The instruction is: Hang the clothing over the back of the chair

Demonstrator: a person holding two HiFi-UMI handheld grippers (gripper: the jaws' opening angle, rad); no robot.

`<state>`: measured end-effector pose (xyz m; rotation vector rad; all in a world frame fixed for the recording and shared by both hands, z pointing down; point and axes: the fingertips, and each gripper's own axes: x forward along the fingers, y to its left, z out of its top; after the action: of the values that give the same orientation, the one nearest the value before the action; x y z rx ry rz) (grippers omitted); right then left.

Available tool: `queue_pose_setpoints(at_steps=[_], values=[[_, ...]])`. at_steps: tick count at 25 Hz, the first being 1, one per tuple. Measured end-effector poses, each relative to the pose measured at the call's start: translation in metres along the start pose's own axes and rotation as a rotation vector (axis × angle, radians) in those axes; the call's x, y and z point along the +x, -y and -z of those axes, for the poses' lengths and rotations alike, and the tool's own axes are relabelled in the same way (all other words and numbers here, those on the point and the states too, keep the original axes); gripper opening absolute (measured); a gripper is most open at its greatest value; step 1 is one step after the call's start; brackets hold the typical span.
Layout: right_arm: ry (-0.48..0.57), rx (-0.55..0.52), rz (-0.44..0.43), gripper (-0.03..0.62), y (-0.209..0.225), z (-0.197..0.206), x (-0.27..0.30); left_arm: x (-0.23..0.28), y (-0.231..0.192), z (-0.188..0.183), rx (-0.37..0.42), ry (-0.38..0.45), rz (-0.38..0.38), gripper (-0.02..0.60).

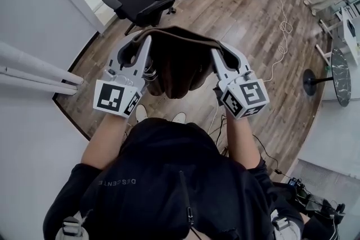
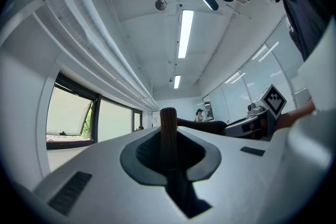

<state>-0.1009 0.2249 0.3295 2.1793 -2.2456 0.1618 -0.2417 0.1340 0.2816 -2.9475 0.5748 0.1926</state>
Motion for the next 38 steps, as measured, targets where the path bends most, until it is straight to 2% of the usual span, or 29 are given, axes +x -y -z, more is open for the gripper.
queue_pose_setpoints(at_steps=[8,15,23,30,38], values=[[-0.005,-0.009,0.004,0.048,0.027,0.001,-0.001,0.020,0.014,0.007,-0.015,-0.029,-0.010,0.049],[-0.014,-0.006,0.013,0.047,0.046,0.005,0.015,0.040,0.008,0.018,-0.028,-0.035,0.012,0.049],[-0.046,-0.017,0.032,0.048,0.073,0.009,0.054,0.078,-0.018,0.034,-0.029,-0.039,0.044,0.049],[-0.063,-0.016,0.057,0.048,0.101,0.010,0.105,0.124,-0.057,0.052,-0.050,-0.046,0.072,0.049],[-0.061,-0.015,0.105,0.046,0.134,-0.001,0.142,0.174,-0.084,0.055,-0.055,-0.025,0.113,0.049]])
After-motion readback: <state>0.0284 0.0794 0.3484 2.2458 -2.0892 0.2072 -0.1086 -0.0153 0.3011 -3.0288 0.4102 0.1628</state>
